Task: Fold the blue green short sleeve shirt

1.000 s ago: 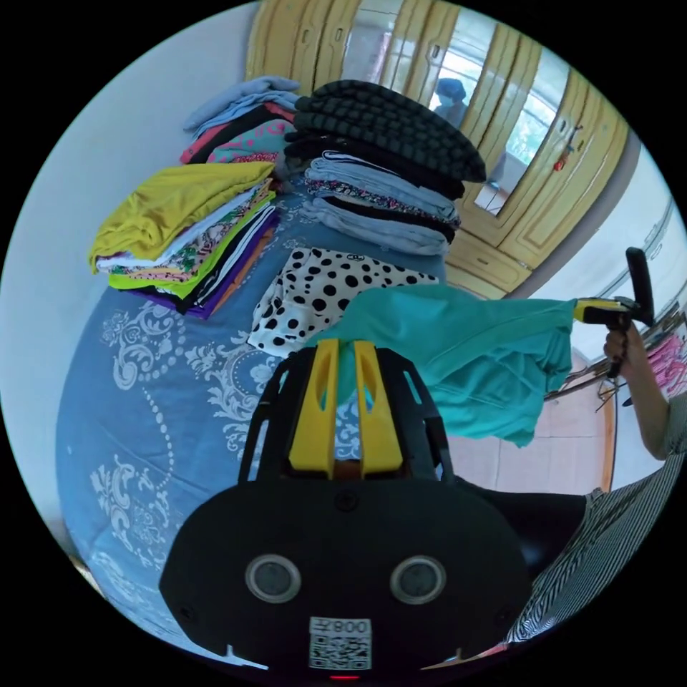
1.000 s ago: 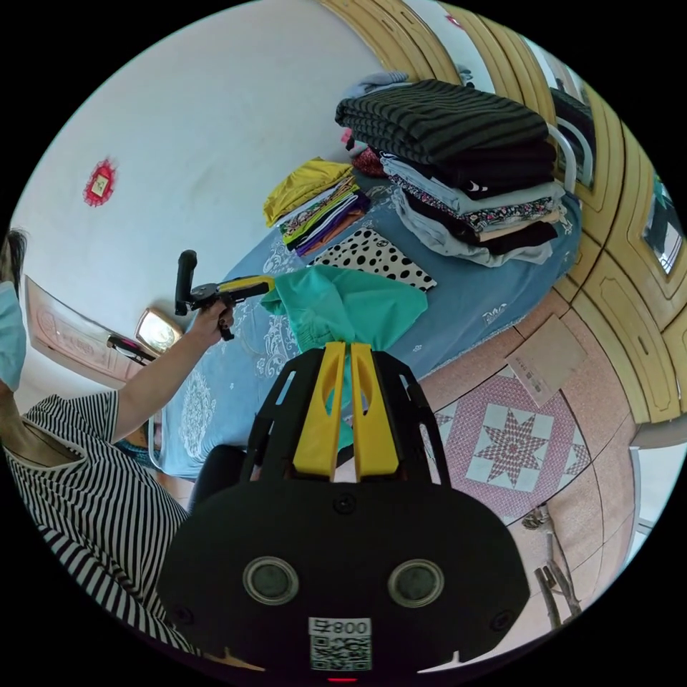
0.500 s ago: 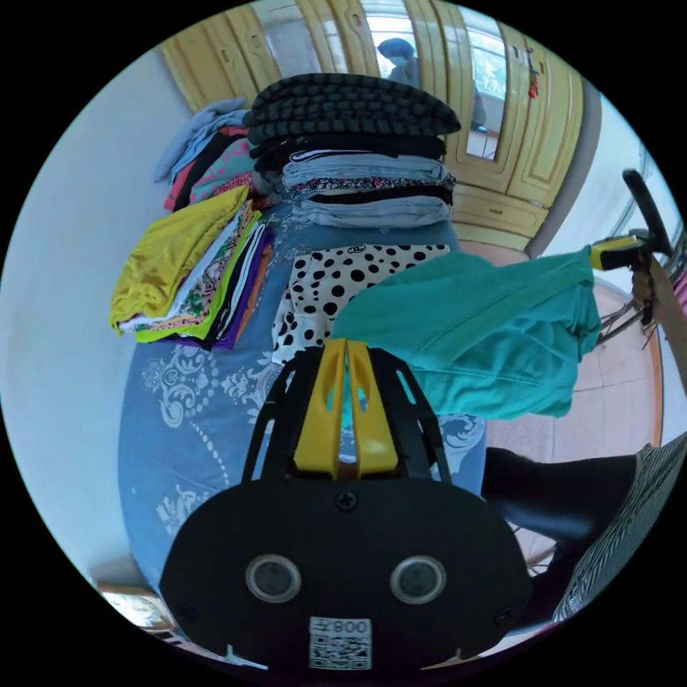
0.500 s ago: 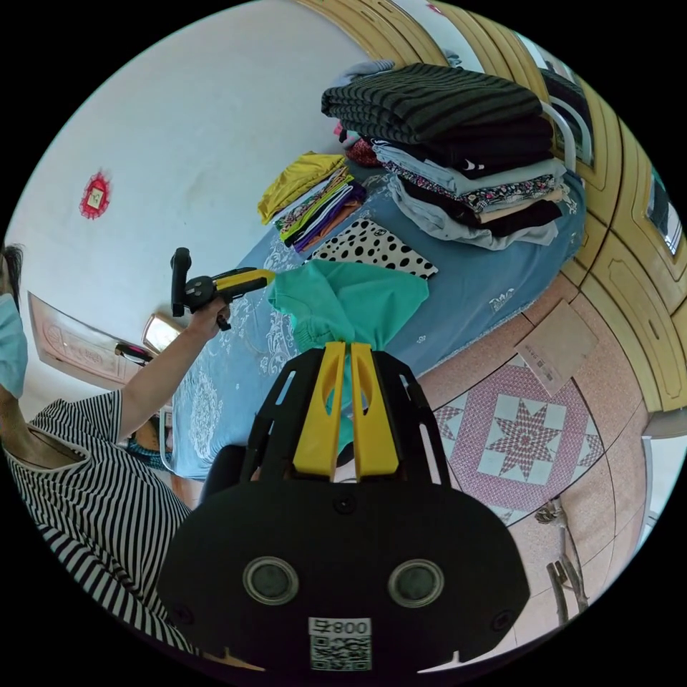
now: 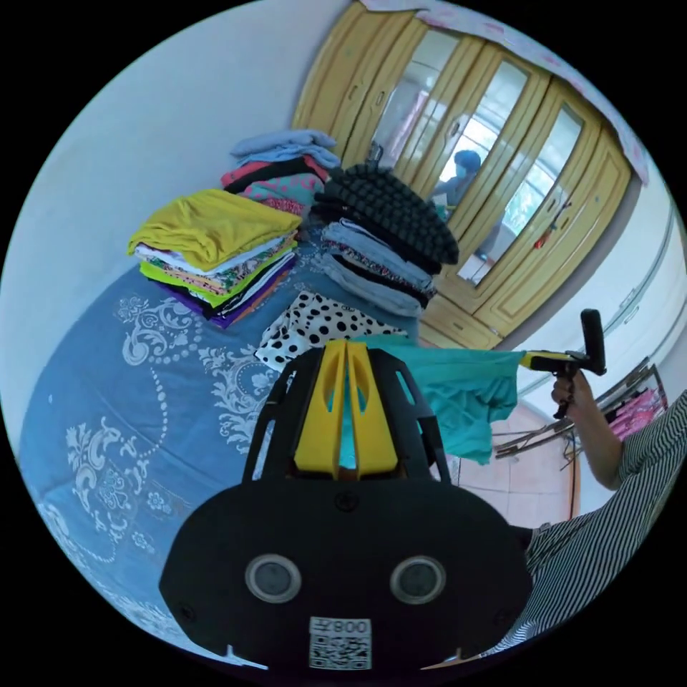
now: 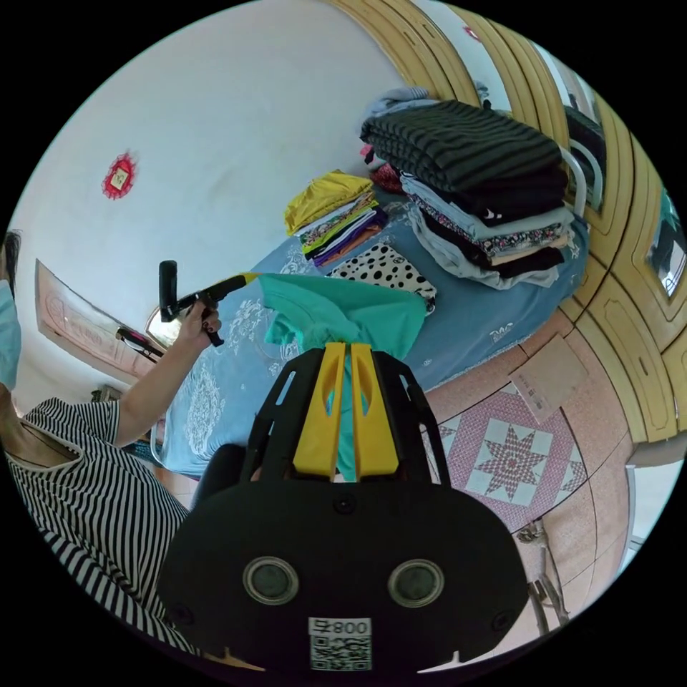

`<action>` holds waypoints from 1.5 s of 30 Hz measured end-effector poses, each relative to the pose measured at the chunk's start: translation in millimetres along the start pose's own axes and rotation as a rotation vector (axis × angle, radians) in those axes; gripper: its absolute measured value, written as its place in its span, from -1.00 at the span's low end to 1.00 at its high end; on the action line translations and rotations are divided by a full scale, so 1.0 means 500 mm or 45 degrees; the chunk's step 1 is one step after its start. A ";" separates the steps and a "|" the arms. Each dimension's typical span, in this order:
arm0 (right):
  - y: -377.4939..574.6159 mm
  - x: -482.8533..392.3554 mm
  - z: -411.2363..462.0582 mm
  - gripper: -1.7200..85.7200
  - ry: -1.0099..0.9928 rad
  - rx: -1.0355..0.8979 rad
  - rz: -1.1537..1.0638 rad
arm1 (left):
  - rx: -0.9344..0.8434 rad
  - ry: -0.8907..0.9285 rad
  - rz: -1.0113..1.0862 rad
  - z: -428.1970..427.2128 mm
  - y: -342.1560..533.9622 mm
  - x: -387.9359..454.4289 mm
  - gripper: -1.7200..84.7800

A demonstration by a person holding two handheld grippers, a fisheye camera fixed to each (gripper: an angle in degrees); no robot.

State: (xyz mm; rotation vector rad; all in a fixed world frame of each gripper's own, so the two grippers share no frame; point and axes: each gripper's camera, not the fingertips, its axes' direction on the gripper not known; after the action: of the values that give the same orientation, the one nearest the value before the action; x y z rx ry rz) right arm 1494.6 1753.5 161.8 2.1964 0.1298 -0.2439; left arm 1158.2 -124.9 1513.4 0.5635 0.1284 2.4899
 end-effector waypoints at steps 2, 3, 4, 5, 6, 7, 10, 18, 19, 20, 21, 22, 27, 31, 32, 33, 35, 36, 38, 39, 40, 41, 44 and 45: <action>-0.020 -0.041 -0.034 -0.94 -0.009 0.043 -0.043 | 0.160 0.007 -0.065 -0.111 -0.036 0.000 -0.96; -0.026 -0.053 -0.043 -0.94 -0.017 0.054 -0.058 | 0.198 0.009 -0.078 -0.141 -0.044 0.000 -0.96; -0.039 -0.080 -0.058 -0.94 -0.026 0.073 -0.094 | 0.262 -0.011 -0.096 -0.198 -0.060 0.002 -0.96; -0.053 -0.110 -0.070 -0.94 -0.024 0.088 -0.141 | 0.301 -0.032 -0.108 -0.248 -0.076 0.006 -0.96; -0.060 -0.127 -0.075 -0.94 -0.022 0.093 -0.165 | 0.314 -0.041 -0.110 -0.269 -0.083 0.010 -0.96; -0.073 -0.162 -0.085 -0.95 -0.010 0.104 -0.216 | 0.328 -0.082 -0.110 -0.302 -0.097 0.021 -0.95; -0.101 -0.253 -0.111 -0.95 0.040 0.135 -0.336 | 0.250 -0.114 -0.089 -0.315 -0.126 0.059 -0.94; -0.153 -0.438 -0.226 -0.95 0.064 0.240 -0.535 | -0.095 -0.213 0.136 -0.171 -0.230 0.223 -0.80; -0.156 -0.453 -0.237 -0.95 0.067 0.244 -0.543 | -0.138 -0.246 0.163 -0.150 -0.257 0.243 -0.79; -0.159 -0.465 -0.247 -0.94 0.063 0.246 -0.548 | -0.174 -0.277 0.171 -0.132 -0.287 0.255 -0.78; -0.161 -0.469 -0.252 -0.94 0.059 0.247 -0.548 | -0.191 -0.294 0.168 -0.124 -0.304 0.258 -0.78; -0.163 -0.476 -0.260 -0.94 0.049 0.250 -0.545 | -0.224 -0.319 0.153 -0.111 -0.339 0.258 -0.78; -0.174 -0.485 -0.293 -0.94 0.021 0.253 -0.517 | -0.337 -0.290 0.057 -0.070 -0.504 0.234 -0.78; -0.187 -0.481 -0.325 -0.94 -0.007 0.261 -0.496 | -0.398 -0.324 0.096 -0.058 -0.676 0.253 -0.79; -0.191 -0.480 -0.333 -0.94 -0.012 0.264 -0.491 | -0.424 -0.329 0.123 -0.056 -0.725 0.263 -0.81; -0.193 -0.480 -0.337 -0.94 -0.014 0.265 -0.488 | -0.435 -0.335 0.133 -0.057 -0.750 0.269 -0.82; -0.201 -0.477 -0.348 -0.95 -0.021 0.265 -0.477 | -0.457 -0.375 0.153 -0.074 -0.840 0.290 -0.88; -0.203 -0.477 -0.350 -0.95 -0.021 0.265 -0.475 | -0.447 -0.383 0.151 -0.085 -0.861 0.295 -0.89; -0.209 -0.475 -0.363 -0.95 -0.016 0.277 -0.467 | -0.390 -0.353 0.128 -0.153 -0.936 0.308 -0.91; -0.210 -0.474 -0.367 -0.95 -0.017 0.281 -0.464 | -0.368 -0.344 0.107 -0.177 -0.953 0.309 -0.91; -0.212 -0.471 -0.377 -0.95 -0.021 0.291 -0.457 | -0.310 -0.316 0.051 -0.234 -0.986 0.308 -0.92; -0.212 -0.469 -0.388 -0.95 -0.029 0.307 -0.450 | -0.241 -0.269 0.005 -0.301 -1.018 0.307 -0.93; -0.210 -0.469 -0.427 -0.95 -0.068 0.357 -0.441 | -0.078 -0.201 -0.071 -0.491 -1.090 0.319 -0.93; -0.209 -0.472 -0.436 -0.95 -0.077 0.369 -0.444 | -0.044 -0.204 -0.077 -0.533 -1.103 0.326 -0.93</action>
State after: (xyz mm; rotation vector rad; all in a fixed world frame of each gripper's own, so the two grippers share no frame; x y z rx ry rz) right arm 1273.6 1989.8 258.7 2.4414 0.4710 -0.5529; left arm 1210.0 431.6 1215.0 0.7307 0.0393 2.3729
